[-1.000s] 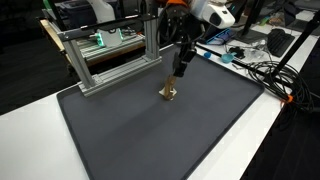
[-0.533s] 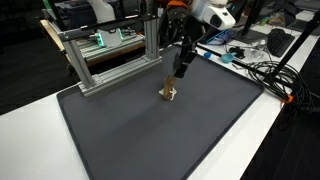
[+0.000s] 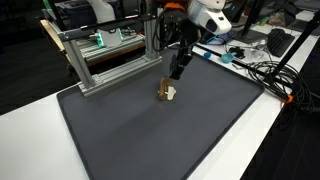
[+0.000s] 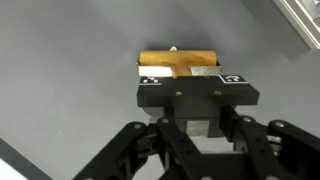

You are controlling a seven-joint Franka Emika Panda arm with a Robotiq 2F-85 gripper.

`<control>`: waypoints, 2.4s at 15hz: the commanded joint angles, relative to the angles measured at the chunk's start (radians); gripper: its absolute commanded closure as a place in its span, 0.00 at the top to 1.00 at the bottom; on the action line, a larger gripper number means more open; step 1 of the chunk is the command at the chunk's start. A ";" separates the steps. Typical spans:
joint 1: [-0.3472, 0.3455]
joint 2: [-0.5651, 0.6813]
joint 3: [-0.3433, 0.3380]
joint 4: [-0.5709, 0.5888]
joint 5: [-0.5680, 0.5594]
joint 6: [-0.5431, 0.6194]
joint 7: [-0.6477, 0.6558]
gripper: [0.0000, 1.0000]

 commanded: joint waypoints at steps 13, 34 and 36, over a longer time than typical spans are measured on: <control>0.022 -0.112 0.019 -0.019 -0.018 -0.057 0.032 0.21; 0.029 0.101 0.027 0.136 -0.045 -0.032 -0.107 0.21; 0.040 0.114 0.029 0.146 -0.050 -0.025 -0.115 0.21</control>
